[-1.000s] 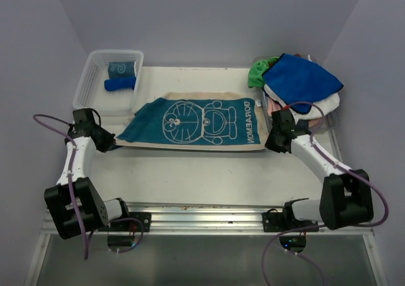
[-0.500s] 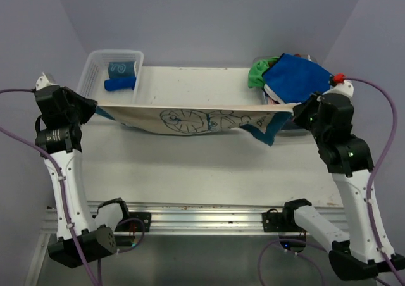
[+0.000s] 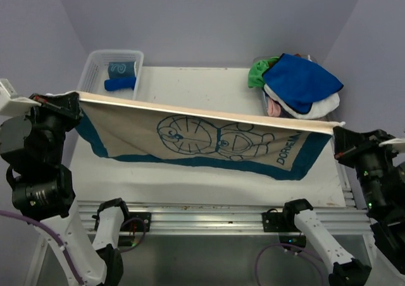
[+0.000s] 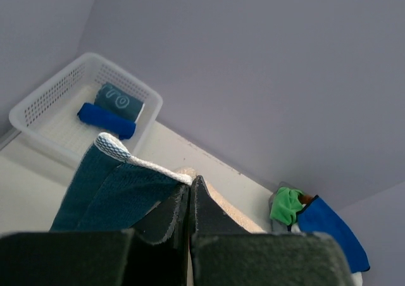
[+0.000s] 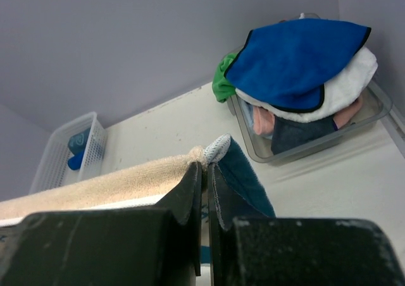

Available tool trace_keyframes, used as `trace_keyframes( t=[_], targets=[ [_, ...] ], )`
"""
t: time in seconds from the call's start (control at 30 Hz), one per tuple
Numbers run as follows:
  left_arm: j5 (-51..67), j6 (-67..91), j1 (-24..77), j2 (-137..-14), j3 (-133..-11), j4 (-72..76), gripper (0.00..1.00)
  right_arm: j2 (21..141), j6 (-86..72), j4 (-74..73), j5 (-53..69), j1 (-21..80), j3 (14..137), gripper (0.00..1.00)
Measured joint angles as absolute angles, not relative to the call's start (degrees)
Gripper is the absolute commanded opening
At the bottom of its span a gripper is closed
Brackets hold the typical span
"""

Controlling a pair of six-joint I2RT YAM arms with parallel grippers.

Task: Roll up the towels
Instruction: Flatten the towel

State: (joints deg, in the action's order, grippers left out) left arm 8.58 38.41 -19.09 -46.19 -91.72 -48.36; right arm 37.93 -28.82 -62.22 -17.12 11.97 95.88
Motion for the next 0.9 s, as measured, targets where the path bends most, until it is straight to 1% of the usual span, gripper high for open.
trace_keyframes(
  t=[0.17,0.27,0.37,0.43,0.5,0.57,0.7,0.83,0.9],
  targets=[
    [5.82,37.78,-17.85,-43.16,-98.21,-50.59,0.0,36.73,-28.42,-68.12,-17.15,11.94,102.91,0.0],
    [4.71,37.76,-17.39,-41.58,-99.66,-51.31,0.0,36.4,-28.38,-70.72,-17.06,11.92,106.74,0.0],
    [3.81,37.65,-17.21,-40.82,-99.88,-52.18,0.0,35.64,-28.49,-72.27,-16.93,11.92,107.42,0.0],
    [3.57,37.39,-17.19,-40.69,-99.18,-52.1,0.0,34.98,-28.69,-72.62,-16.62,11.92,105.62,0.0],
    [3.25,36.86,-17.15,-40.14,-96.44,-51.9,0.0,33.95,-28.99,-71.94,-16.32,11.92,101.1,0.0],
    [3.14,36.53,-17.15,-39.88,-92.47,-51.31,0.0,33.36,-29.19,-70.17,-15.75,11.92,94.0,0.0],
    [4.27,36.1,-17.1,-42.11,-79.44,-49.17,0.0,35.57,-29.56,-65.71,-15.2,11.92,79.37,0.0],
    [7.29,36.14,-17.1,-51.51,-67.29,-43.79,0.0,43.9,-29.56,-57.65,-15.18,11.92,67.0,0.0],
    [8.21,36.25,-17.1,-59.05,-62.63,-40.71,0.0,49.56,-29.52,-52.86,-15.7,11.92,63.33,0.0]
  ],
)
